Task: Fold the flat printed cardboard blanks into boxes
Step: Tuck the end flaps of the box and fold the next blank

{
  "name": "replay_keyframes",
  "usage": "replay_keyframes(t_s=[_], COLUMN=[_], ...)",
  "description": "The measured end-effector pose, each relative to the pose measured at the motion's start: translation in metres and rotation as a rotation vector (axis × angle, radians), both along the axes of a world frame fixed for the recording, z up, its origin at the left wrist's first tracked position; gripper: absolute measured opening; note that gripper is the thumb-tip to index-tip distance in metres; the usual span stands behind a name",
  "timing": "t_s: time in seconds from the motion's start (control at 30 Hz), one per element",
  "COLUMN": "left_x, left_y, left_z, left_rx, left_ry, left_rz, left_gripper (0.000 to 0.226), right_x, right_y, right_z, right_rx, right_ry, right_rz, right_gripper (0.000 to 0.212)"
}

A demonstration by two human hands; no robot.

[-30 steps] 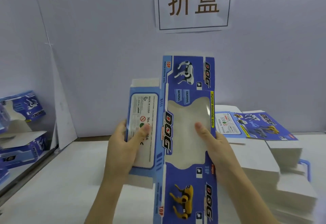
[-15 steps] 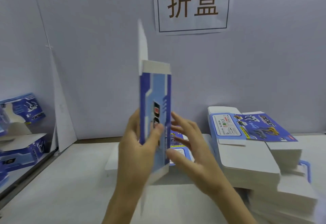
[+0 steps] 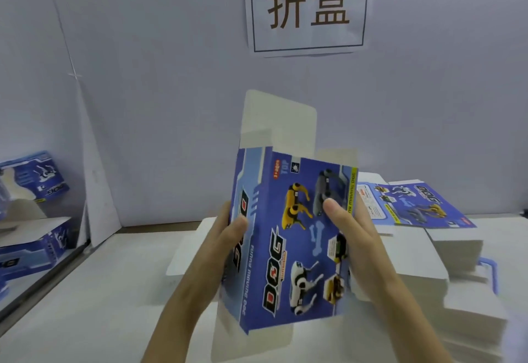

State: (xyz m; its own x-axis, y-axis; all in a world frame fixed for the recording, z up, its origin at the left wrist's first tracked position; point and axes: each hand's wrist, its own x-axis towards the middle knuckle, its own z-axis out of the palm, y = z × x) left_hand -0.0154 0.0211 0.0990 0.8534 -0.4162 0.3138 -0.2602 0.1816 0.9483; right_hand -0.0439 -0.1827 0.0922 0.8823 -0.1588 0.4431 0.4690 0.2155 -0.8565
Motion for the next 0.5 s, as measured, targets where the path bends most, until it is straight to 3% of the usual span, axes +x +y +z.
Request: replay_keyframes(t_s=[0.1, 0.17, 0.27, 0.43, 0.5], left_x=[-0.0021, -0.0022, -0.0001, 0.0001, 0.0002], left_y=[-0.0017, -0.0001, 0.0029, 0.0068, 0.0066], left_z=[0.0052, 0.0066, 0.0045, 0.0051, 0.0050], left_rx=[0.047, 0.048, 0.005, 0.007, 0.002], left_ry=[-0.092, -0.146, -0.157, -0.229, -0.236], left_rz=[0.016, 0.056, 0.071, 0.106, 0.120], left_gripper=[0.107, 0.094, 0.068, 0.075, 0.077], right_x=[0.0000, -0.0022, -0.0047, -0.0048, -0.0060], right_y=[0.0049, 0.0071, 0.0085, 0.0035, 0.0022], right_z=[0.0004, 0.0027, 0.0045, -0.0011, -0.0046], right_rx=[-0.094, -0.190, -0.224, -0.245, -0.226], right_ry=[-0.038, -0.110, -0.139, -0.064, -0.031], right_rz=[-0.043, -0.037, 0.031, 0.057, 0.073], right_gripper=[0.078, 0.083, 0.080, 0.055, 0.057])
